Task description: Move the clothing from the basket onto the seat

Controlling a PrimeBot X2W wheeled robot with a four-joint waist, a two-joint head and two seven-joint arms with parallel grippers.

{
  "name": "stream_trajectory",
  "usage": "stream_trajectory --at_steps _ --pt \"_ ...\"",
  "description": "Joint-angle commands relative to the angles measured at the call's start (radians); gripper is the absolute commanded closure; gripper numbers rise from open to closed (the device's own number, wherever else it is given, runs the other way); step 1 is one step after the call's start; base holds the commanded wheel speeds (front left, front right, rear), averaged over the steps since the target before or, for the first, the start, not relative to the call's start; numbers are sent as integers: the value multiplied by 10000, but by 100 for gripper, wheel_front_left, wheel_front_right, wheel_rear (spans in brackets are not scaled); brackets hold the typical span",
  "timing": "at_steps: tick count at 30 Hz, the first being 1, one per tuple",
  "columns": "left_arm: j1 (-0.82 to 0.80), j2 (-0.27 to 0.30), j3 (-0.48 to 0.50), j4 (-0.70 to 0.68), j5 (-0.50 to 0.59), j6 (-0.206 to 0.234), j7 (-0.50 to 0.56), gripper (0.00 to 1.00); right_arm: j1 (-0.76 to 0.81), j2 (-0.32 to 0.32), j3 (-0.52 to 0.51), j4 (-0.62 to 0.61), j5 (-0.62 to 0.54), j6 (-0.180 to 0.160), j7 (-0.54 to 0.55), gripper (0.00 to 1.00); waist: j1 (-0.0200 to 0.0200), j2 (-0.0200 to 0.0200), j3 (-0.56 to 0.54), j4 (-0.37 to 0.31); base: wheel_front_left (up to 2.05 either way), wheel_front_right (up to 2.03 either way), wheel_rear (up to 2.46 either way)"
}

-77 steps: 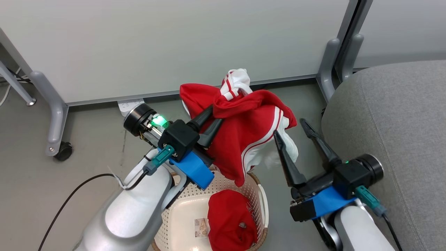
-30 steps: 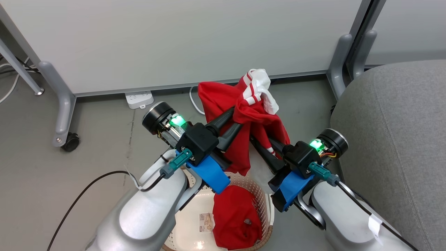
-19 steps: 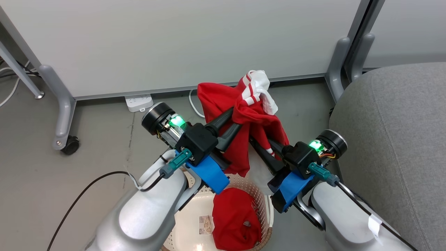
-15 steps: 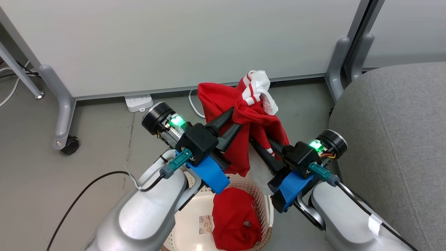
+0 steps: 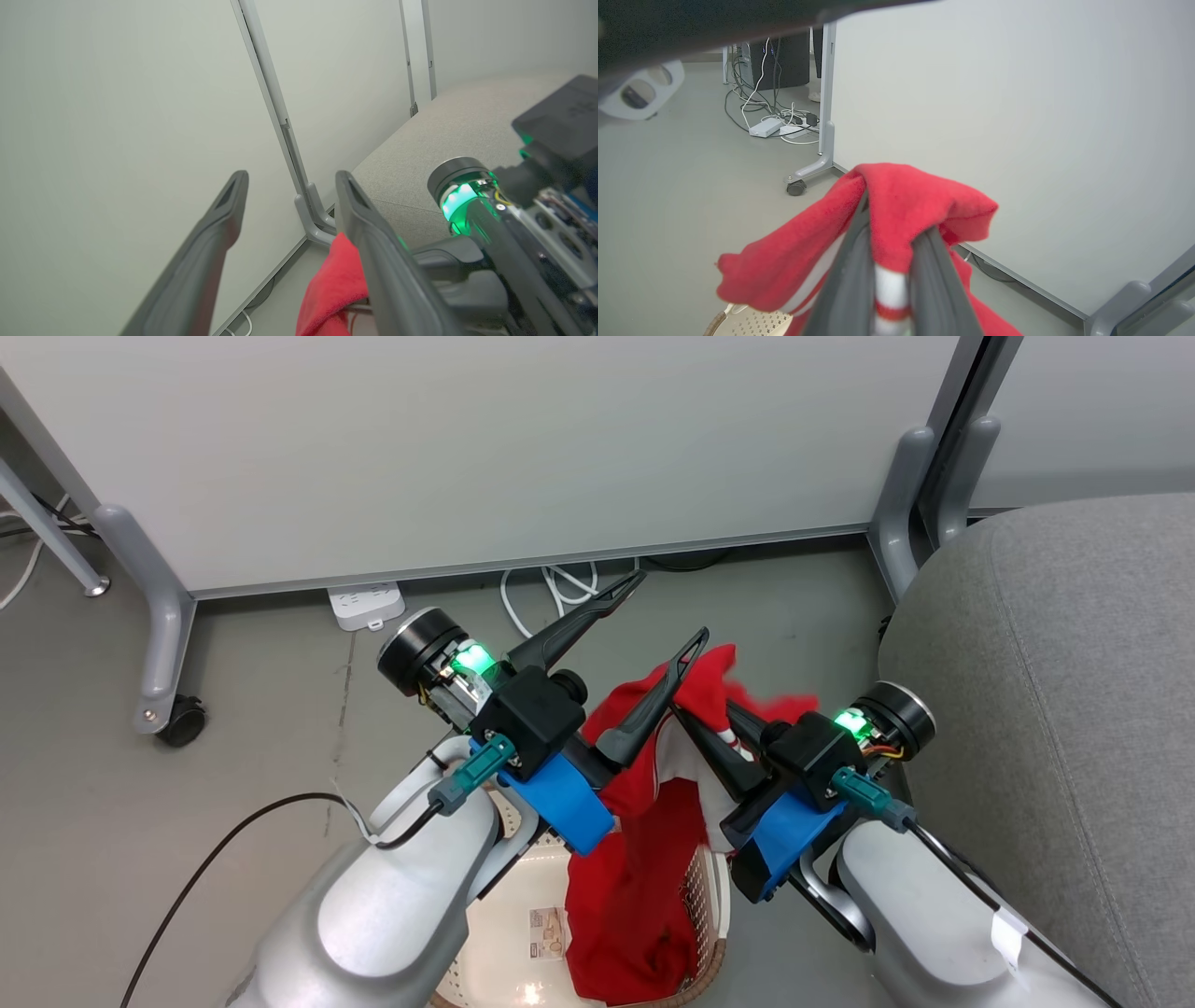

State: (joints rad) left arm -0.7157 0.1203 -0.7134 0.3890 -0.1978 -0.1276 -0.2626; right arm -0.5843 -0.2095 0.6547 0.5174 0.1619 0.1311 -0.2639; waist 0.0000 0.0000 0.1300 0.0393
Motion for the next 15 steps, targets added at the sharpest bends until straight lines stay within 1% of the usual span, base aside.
stream_trajectory --at_steps 1,8,15 --pt "-59 68 51 -23 52 -47 -34 0 66 30 -57 -61 66 -7 -10 100 0 0 17 -15 0 0 0" --pt "-113 115 60 -70 56 -47 -33 0 115 45 -371 -145 30 -8 -10 100 0 0 226 -183 0 0 0" --pt "-240 145 -63 -128 16 -47 -33 0 -81 35 -1003 -329 -97 -8 -10 100 0 0 612 -586 0 0 0"
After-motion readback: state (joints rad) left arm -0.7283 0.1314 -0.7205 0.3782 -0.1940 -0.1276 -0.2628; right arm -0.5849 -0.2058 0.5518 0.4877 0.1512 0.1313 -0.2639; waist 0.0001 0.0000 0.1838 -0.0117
